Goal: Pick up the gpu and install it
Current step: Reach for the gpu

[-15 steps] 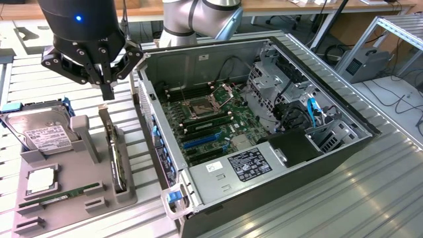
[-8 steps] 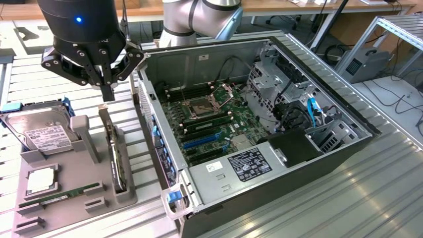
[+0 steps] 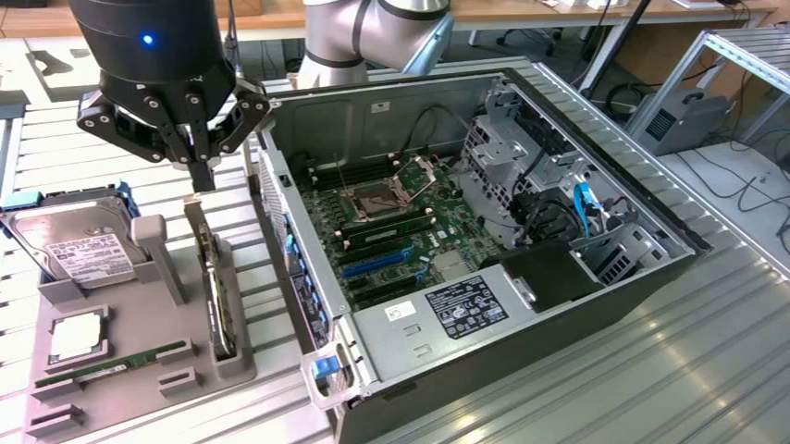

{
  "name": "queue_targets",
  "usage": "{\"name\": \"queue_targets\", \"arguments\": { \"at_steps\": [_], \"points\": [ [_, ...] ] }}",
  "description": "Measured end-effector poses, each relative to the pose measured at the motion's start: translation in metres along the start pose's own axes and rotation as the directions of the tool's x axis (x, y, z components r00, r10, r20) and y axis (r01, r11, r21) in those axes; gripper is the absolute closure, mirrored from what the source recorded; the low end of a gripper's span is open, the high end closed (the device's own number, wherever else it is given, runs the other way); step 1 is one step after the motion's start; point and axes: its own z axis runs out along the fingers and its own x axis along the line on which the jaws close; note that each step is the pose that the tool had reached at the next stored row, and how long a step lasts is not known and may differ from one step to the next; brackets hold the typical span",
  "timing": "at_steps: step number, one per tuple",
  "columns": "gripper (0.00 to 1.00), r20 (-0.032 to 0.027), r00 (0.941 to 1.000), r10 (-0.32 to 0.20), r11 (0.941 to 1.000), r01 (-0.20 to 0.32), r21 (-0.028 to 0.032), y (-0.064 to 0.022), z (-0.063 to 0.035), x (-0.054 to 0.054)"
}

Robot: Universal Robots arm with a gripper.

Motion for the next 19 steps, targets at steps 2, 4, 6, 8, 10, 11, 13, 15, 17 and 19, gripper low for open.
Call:
{"name": "queue_targets", "arguments": {
  "at_steps": [2,4,6,8,10,11,13,15,17,19],
  "points": [
    [0.89,0.0000,1.0000,0.000,1.0000,0.000,0.0001,-0.0008,-0.0001,-0.0001],
    [0.89,0.0000,1.0000,0.000,1.0000,0.000,0.0000,-0.0016,0.0000,-0.0001],
    [0.89,0.0001,1.0000,0.000,1.0000,0.000,-0.0001,-0.0024,0.0000,-0.0002],
    [0.89,0.0000,1.0000,0.000,1.0000,0.000,0.0000,-0.0031,-0.0001,-0.0002],
    [0.89,0.0000,1.0000,0.000,1.0000,0.000,0.0000,-0.0042,-0.0002,-0.0003],
    [0.89,0.0000,1.0000,0.000,1.0000,0.000,0.0000,-0.0049,-0.0002,-0.0004],
    [0.89,0.0000,1.0000,0.000,1.0000,0.000,0.0000,-0.0065,-0.0003,-0.0005],
    [0.89,0.0000,1.0000,0.000,1.0000,0.000,0.0000,-0.0077,-0.0003,-0.0006],
    [0.89,0.0000,1.0000,0.000,1.0000,0.000,0.0000,-0.0086,-0.0003,-0.0007],
    [0.89,0.0000,1.0000,0.000,1.0000,0.000,0.0000,-0.0095,-0.0004,-0.0007]
  ]
}}
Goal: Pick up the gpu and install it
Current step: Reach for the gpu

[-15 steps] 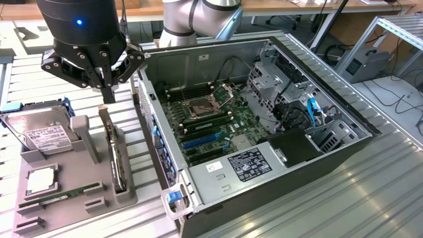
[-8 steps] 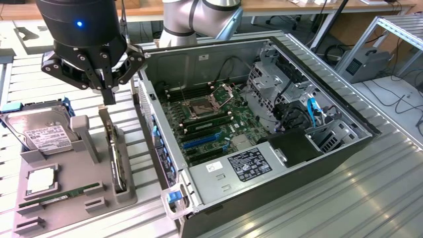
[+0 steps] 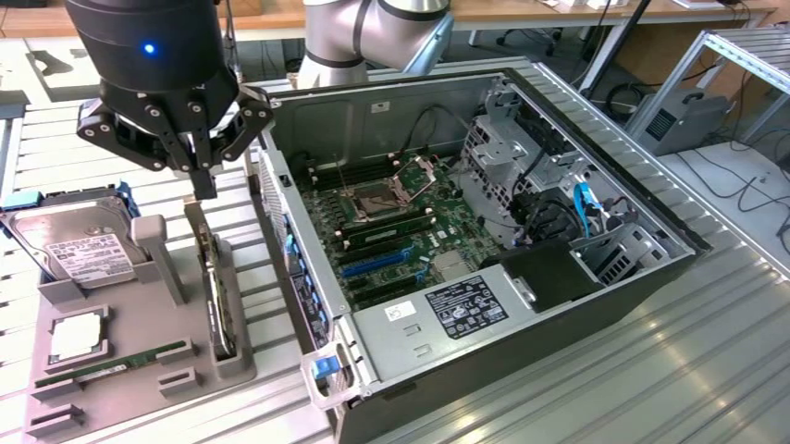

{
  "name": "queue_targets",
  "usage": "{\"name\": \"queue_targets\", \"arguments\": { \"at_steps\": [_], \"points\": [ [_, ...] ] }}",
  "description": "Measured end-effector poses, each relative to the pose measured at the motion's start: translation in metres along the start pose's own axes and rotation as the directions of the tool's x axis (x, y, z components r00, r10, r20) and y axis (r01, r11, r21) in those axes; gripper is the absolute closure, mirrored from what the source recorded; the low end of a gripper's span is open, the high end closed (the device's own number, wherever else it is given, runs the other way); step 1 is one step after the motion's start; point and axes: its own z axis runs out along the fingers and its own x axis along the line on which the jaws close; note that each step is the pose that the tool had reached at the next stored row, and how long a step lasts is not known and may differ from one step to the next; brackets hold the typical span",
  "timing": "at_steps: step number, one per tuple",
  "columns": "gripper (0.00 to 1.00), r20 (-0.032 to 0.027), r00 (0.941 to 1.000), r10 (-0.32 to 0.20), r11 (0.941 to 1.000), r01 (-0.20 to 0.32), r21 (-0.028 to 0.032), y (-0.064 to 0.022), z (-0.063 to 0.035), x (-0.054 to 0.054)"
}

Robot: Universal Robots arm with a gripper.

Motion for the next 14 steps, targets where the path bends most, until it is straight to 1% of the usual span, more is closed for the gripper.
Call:
{"name": "queue_targets", "arguments": {
  "at_steps": [14],
  "points": [
    [0.89,0.0001,1.0000,0.000,1.0000,0.000,-0.0001,-0.0049,-0.0001,-0.0004]
  ]
}}
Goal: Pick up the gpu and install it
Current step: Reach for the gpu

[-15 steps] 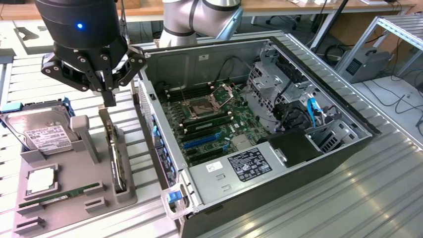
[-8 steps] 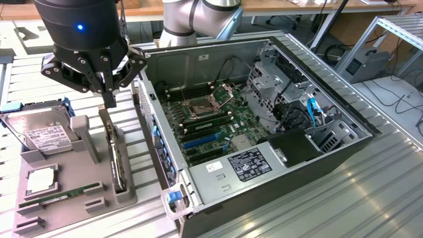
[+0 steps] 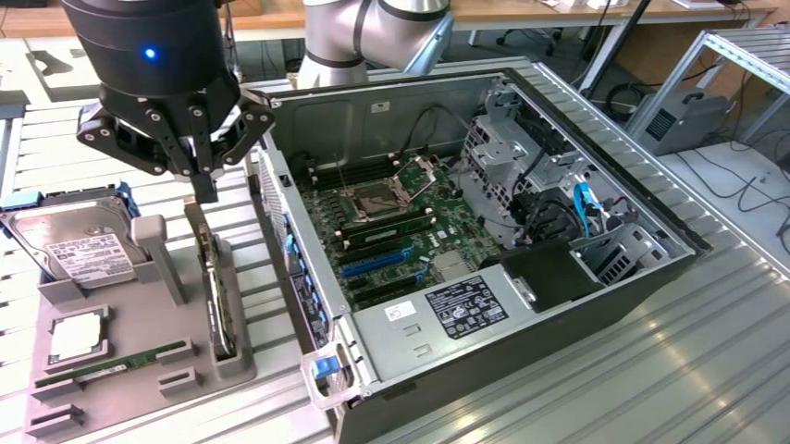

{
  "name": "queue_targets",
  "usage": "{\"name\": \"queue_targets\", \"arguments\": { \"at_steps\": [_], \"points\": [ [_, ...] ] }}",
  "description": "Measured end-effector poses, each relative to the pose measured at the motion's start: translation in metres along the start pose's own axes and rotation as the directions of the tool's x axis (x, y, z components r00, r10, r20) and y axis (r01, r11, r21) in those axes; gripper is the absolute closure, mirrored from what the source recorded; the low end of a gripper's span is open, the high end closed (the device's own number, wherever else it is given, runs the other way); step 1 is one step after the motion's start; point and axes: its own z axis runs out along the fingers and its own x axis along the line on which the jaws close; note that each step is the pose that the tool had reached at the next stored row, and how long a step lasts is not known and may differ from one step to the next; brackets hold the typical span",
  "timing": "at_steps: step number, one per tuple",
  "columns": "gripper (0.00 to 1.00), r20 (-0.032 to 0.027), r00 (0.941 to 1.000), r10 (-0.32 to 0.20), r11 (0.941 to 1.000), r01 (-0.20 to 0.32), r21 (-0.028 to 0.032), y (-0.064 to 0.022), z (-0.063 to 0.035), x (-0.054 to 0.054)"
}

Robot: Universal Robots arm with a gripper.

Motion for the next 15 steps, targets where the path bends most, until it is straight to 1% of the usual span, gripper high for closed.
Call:
{"name": "queue_targets", "arguments": {
  "at_steps": [15],
  "points": [
    [0.89,-0.0001,1.0000,0.000,1.0000,0.000,0.0001,-0.0046,-0.0002,-0.0004]
  ]
}}
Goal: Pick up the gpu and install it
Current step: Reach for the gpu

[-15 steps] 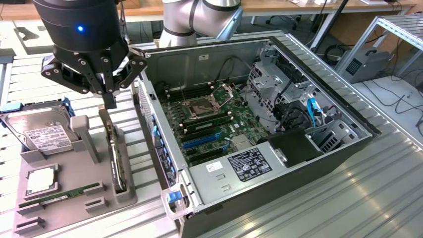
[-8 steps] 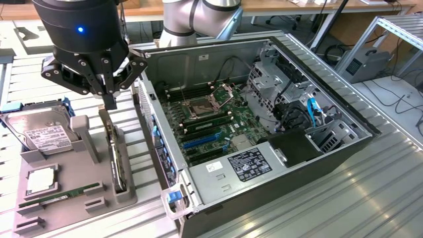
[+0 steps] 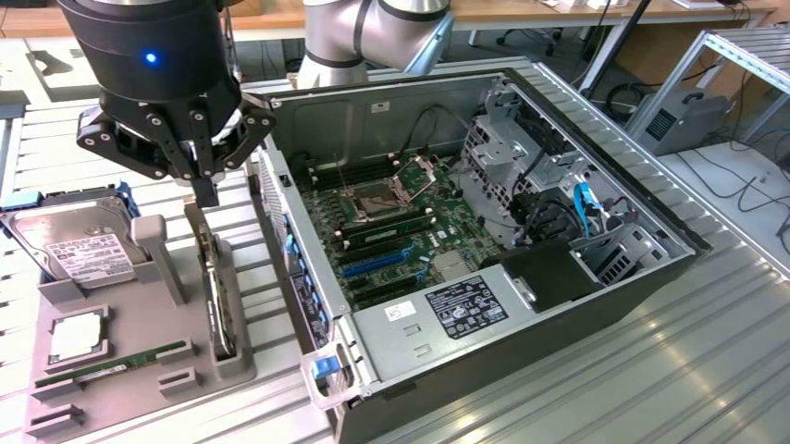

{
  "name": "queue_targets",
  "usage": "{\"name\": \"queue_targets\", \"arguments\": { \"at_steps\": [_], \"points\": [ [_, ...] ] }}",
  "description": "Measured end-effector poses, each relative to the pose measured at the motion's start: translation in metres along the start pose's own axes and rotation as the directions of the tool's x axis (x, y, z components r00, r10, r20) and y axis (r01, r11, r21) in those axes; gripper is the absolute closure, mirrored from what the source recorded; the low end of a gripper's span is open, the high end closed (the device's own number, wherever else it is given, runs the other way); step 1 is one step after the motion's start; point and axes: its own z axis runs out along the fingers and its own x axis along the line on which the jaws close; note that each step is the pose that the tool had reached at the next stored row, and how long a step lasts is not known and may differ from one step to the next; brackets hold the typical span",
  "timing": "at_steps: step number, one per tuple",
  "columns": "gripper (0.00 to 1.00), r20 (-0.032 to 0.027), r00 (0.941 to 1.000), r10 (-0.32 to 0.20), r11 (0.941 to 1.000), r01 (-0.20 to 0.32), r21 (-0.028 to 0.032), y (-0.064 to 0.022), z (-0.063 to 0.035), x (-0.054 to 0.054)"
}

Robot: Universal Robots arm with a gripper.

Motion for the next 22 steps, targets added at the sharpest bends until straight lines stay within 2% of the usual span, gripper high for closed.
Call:
{"name": "queue_targets", "arguments": {
  "at_steps": [22],
  "points": [
    [0.89,0.0000,1.0000,0.000,1.0000,0.000,0.0001,-0.0066,-0.0003,-0.0005]
  ]
}}
